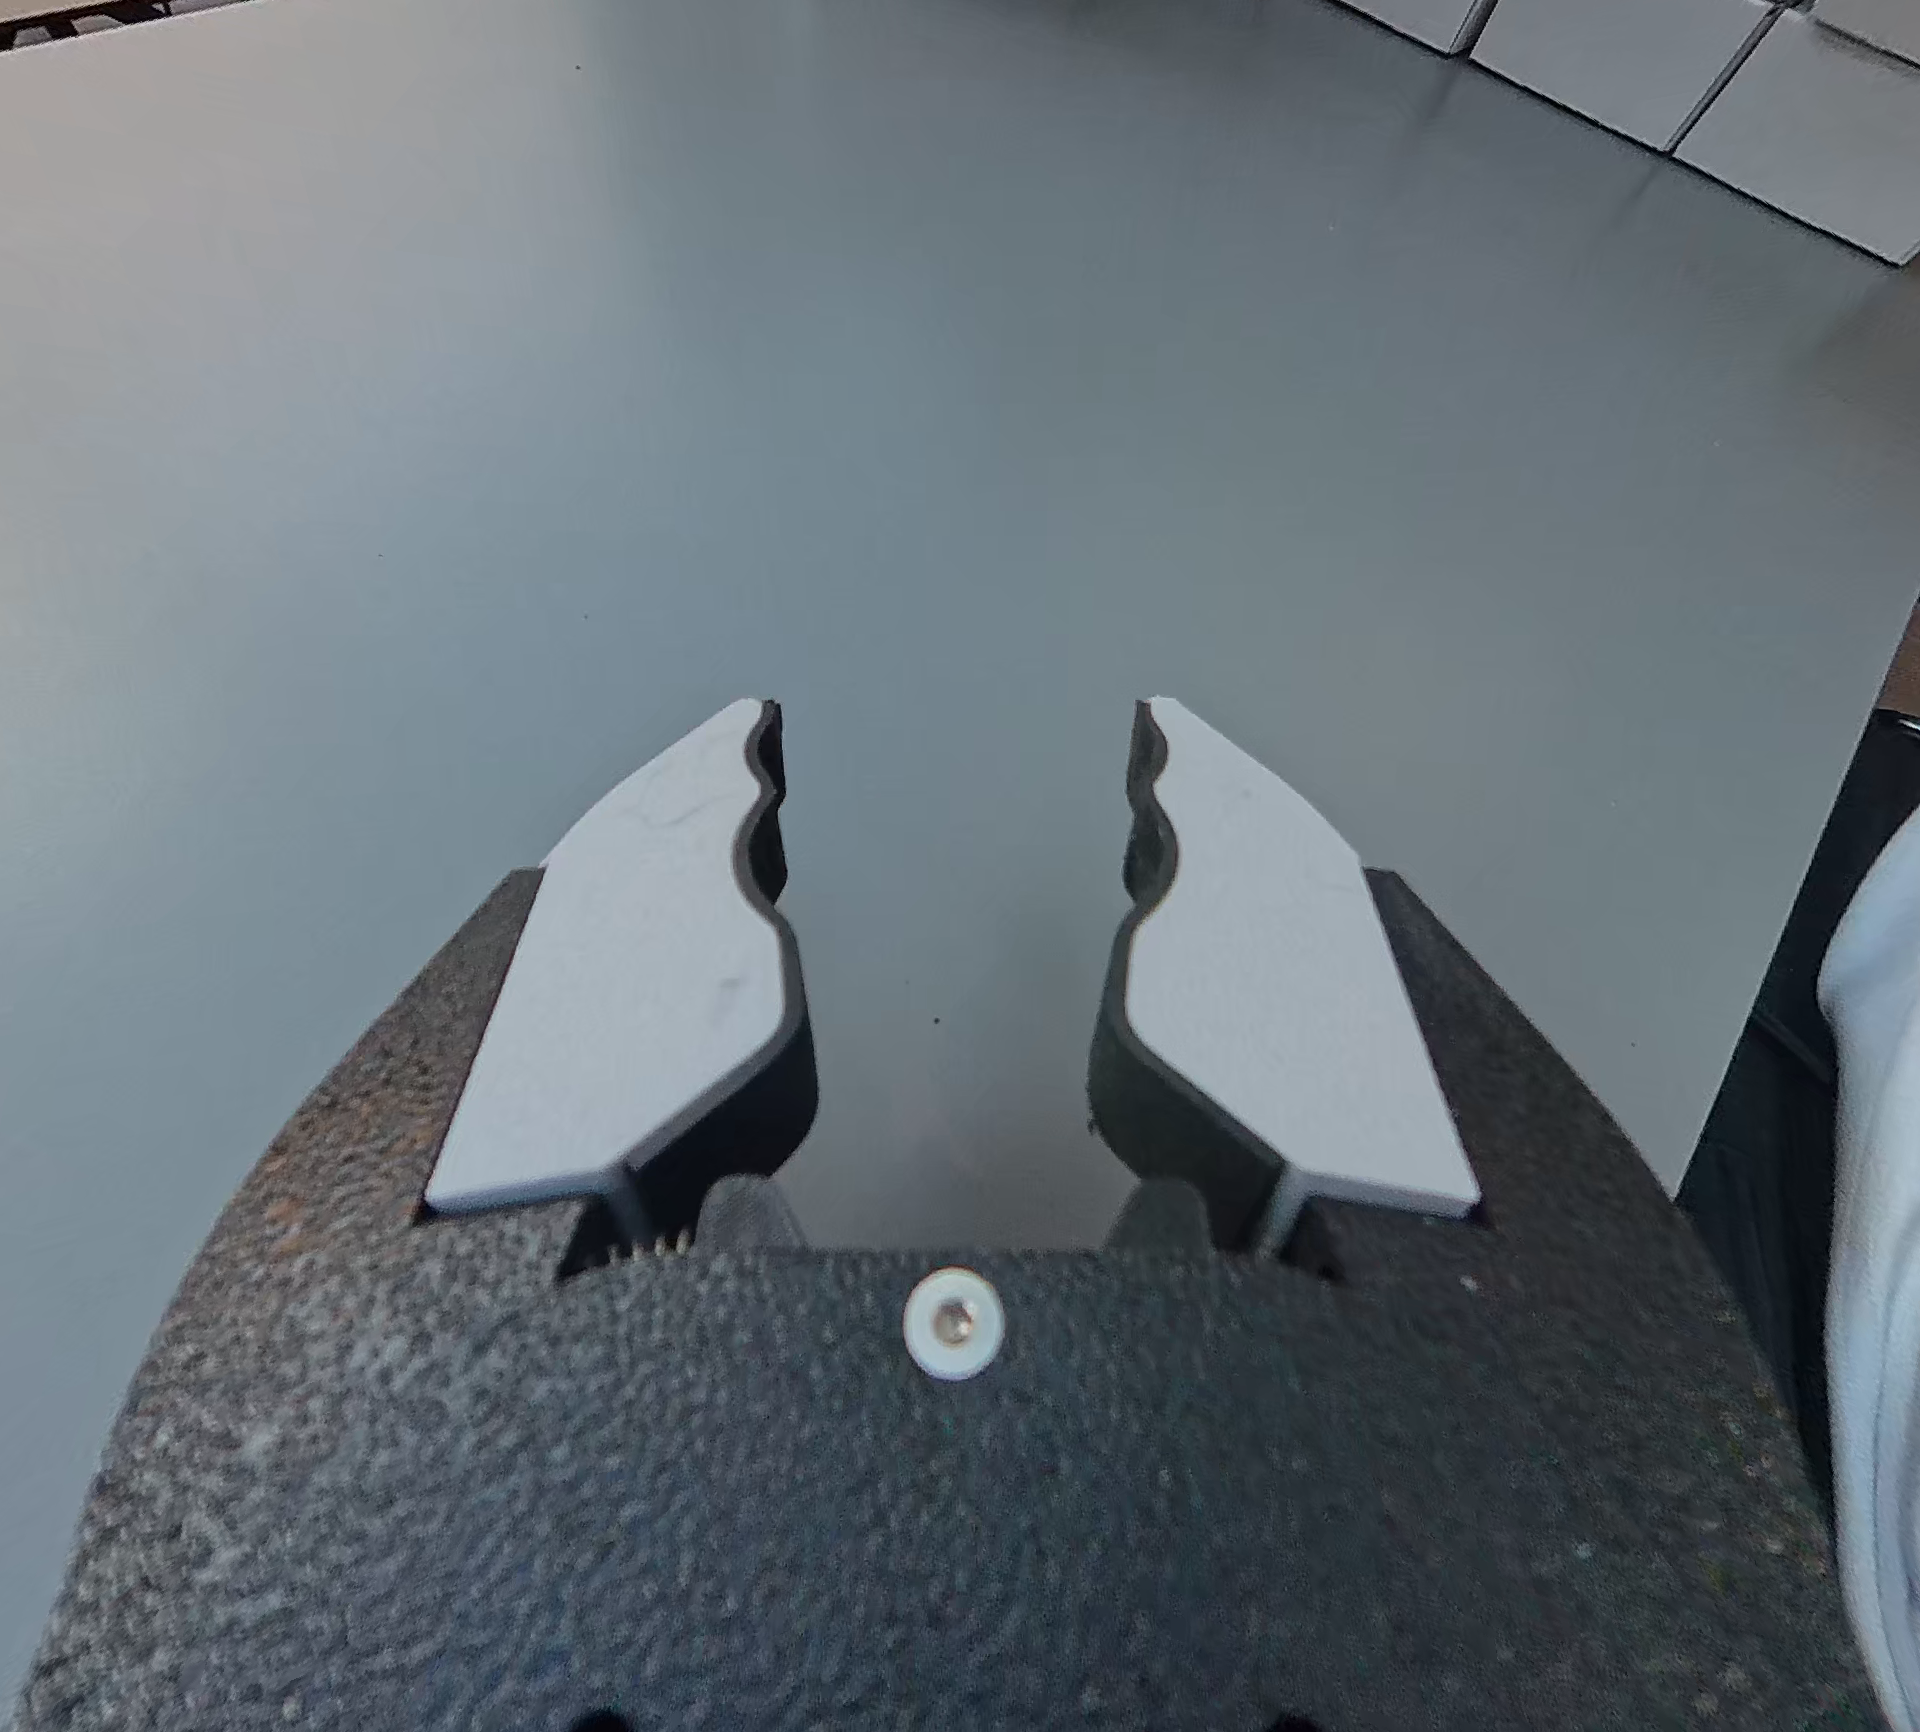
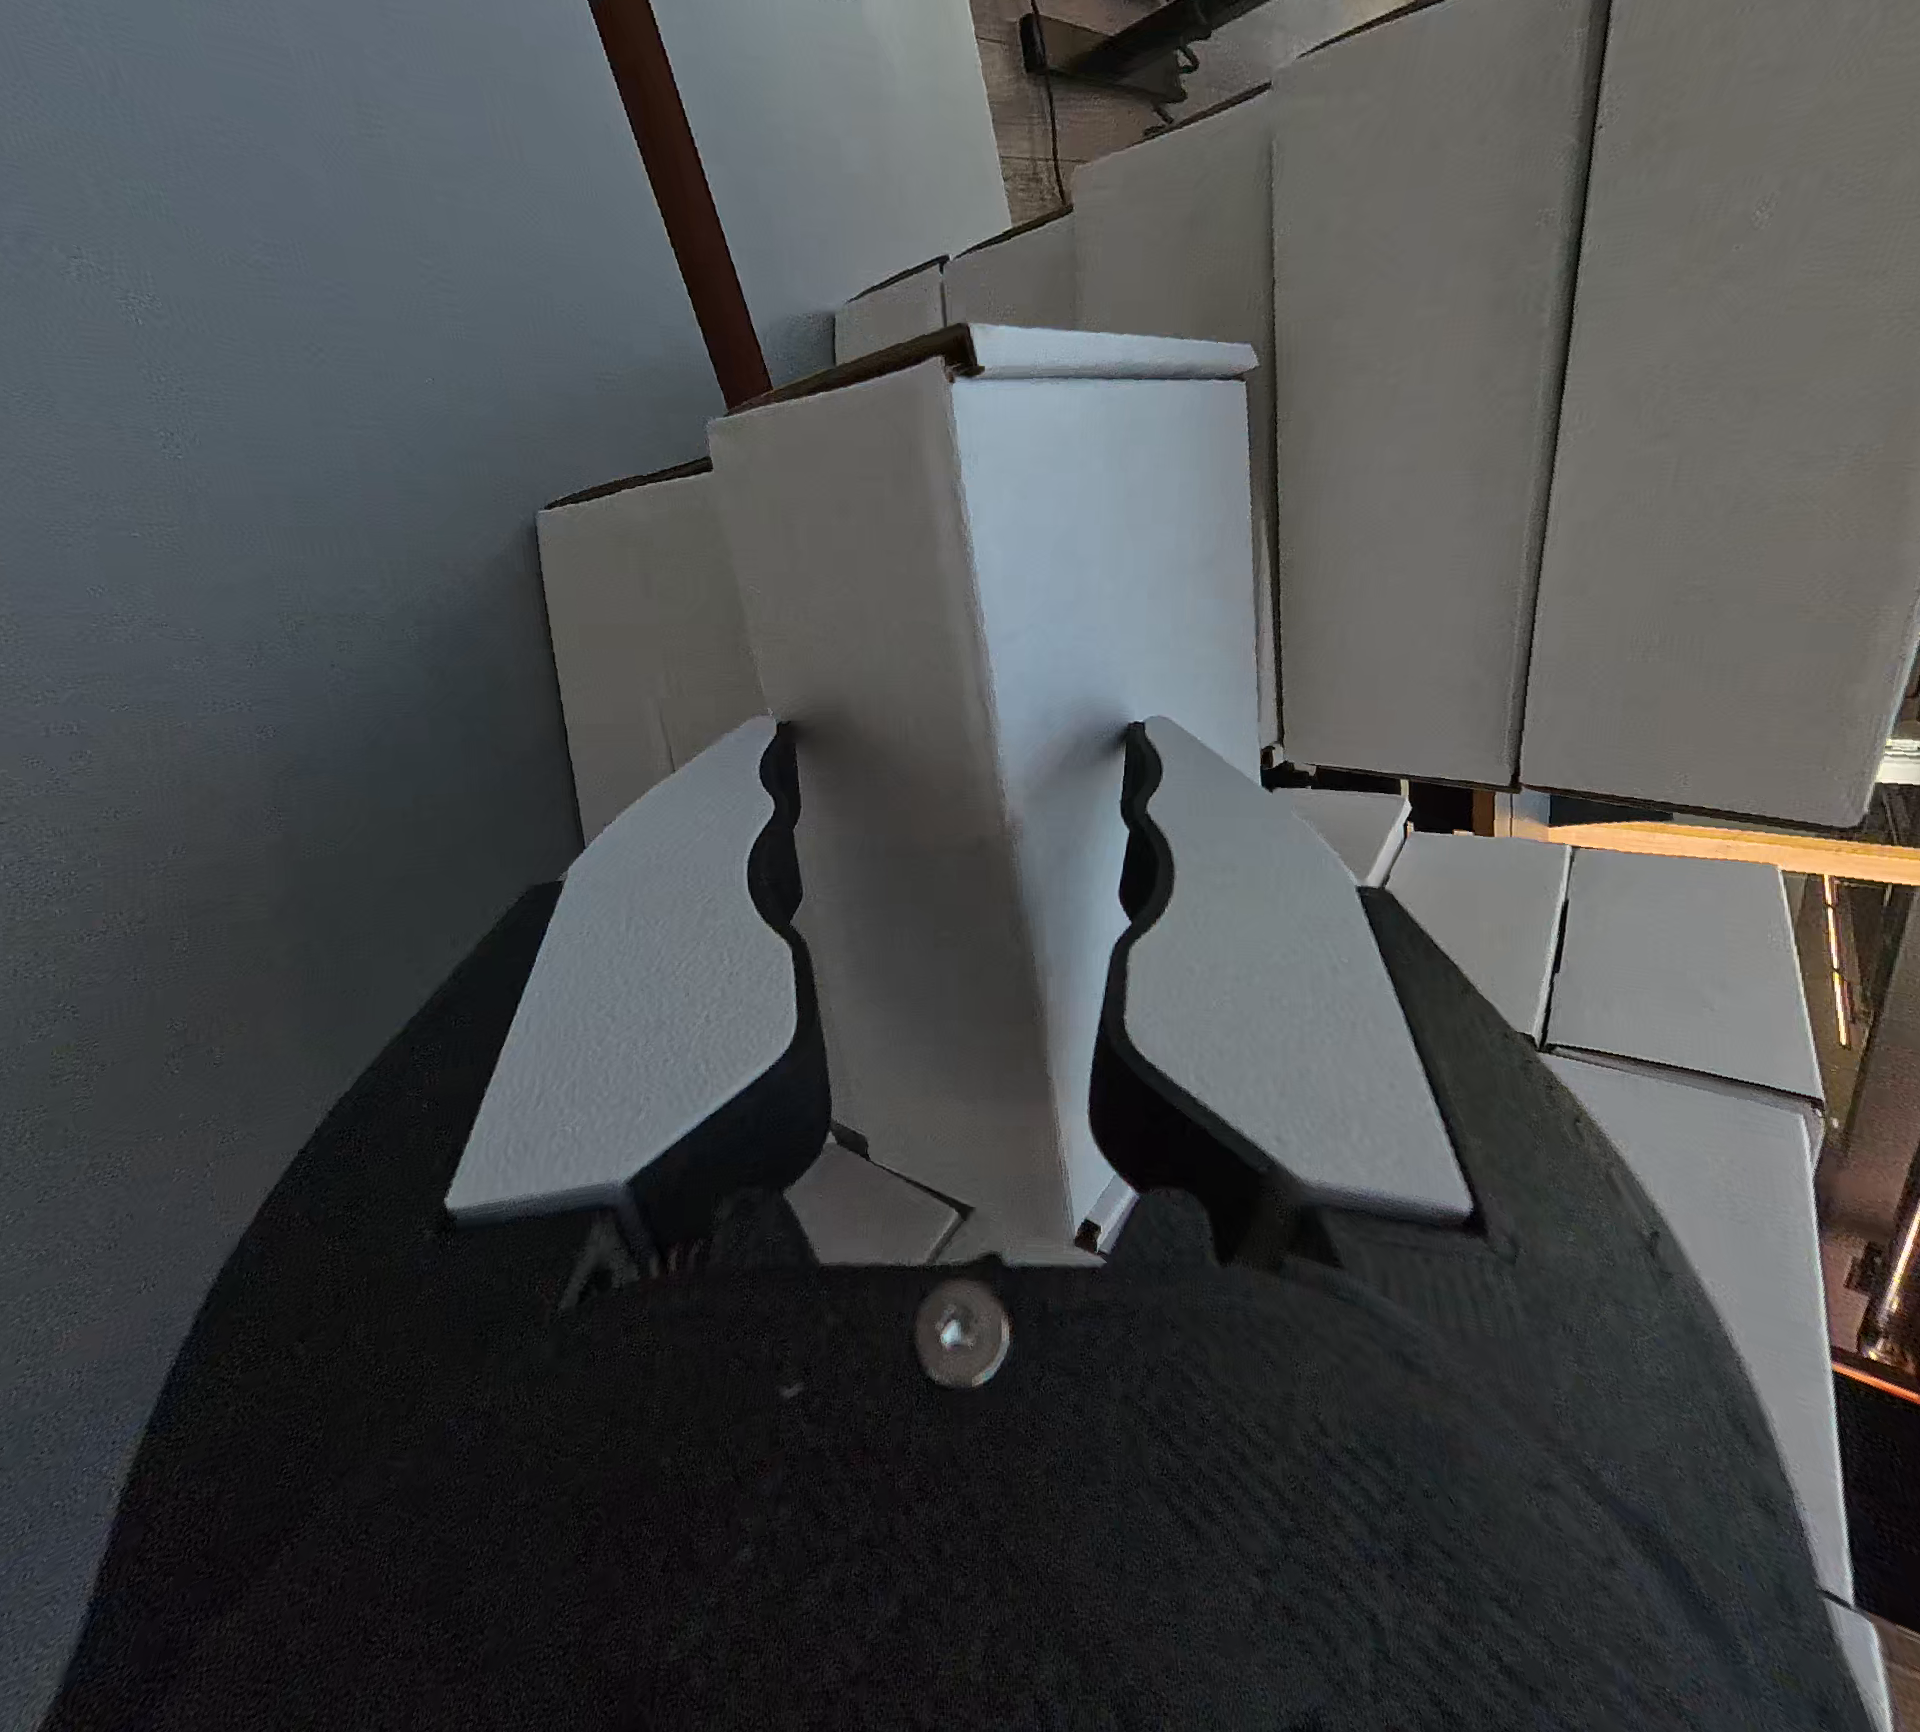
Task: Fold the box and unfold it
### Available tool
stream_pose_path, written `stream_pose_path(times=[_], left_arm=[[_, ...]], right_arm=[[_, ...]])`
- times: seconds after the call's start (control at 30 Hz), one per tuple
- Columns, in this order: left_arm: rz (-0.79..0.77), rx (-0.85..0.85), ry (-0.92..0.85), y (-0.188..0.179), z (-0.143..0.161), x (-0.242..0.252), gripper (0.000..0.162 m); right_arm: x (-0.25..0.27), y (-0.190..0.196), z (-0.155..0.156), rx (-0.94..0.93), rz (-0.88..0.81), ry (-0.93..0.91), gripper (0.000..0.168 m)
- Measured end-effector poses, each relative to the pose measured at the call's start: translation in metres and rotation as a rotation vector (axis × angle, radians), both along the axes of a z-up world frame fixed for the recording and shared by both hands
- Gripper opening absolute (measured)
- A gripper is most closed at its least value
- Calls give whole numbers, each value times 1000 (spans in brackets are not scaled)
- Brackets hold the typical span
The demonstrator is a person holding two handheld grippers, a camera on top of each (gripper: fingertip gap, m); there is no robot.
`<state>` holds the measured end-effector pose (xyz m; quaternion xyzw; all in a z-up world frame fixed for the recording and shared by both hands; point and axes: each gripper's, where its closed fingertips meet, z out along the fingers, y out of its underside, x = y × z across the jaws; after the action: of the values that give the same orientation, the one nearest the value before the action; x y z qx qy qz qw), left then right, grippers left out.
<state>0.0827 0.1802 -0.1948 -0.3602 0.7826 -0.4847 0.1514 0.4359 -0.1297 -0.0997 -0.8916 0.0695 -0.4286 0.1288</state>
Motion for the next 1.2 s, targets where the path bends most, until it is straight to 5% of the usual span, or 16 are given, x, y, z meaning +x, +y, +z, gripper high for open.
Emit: stream_pose_path(times=[0.33,0.47,0.6,0.83,1.2], left_arm=[[54,0,-60,14,9,9,63],[183,149,-167,65,27,49,68],[277,490,-242,150,33,115,71],[39,653,-96,215,8,191,80],[-96,715,154,237,-29,216,71]], right_arm=[[-14,3,4,17,-1,-33,64],[-50,31,24,203,7,-66,64],[-109,83,24,380,89,-26,63],[-204,135,-10,503,219,183,63],[-248,107,-42,539,162,290,63]])
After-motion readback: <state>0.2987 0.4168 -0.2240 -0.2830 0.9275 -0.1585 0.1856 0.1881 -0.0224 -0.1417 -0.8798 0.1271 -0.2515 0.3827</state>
